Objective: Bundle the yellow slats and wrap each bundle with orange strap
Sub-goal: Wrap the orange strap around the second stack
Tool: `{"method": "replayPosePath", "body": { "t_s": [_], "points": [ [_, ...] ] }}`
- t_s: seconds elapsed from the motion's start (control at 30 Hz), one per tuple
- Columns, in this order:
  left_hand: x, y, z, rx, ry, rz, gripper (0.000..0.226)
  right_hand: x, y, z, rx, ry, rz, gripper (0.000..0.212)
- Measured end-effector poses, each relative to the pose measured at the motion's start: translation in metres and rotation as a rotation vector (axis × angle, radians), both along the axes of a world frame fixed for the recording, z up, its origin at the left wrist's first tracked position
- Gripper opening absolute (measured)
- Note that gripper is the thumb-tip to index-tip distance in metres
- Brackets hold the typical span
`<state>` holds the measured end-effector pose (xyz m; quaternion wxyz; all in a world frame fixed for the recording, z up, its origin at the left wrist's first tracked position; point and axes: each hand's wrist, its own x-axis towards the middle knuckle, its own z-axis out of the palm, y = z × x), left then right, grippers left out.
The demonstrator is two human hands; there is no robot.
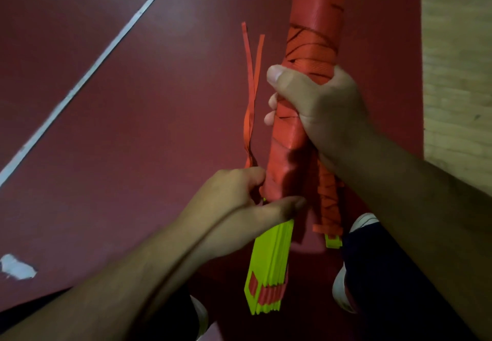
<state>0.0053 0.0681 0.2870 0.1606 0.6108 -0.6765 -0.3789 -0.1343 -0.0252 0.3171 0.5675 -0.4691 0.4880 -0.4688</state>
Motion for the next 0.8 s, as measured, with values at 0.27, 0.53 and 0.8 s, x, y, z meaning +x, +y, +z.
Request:
{"method": "replayPosePath", "body": {
  "t_s": [0.27, 0.53, 0.8],
  "points": [
    [0.001, -0.002, 0.008, 0.189, 0.365, -0.115, 0.044, -0.011, 0.002, 0.01, 0.141, -0.412, 0.337, 0.016],
    [0.009, -0.006, 0.0, 0.119, 0.218, -0.155, 0.055, -0.005, 0.002, 0.006, 0.063, -0.286, 0.25, 0.02],
    [0.031, -0.012, 0.019, 0.318, 0.393, -0.37, 0.025, -0.017, -0.003, 0.014, 0.259, -0.469, 0.37, 0.017]
  ]
}}
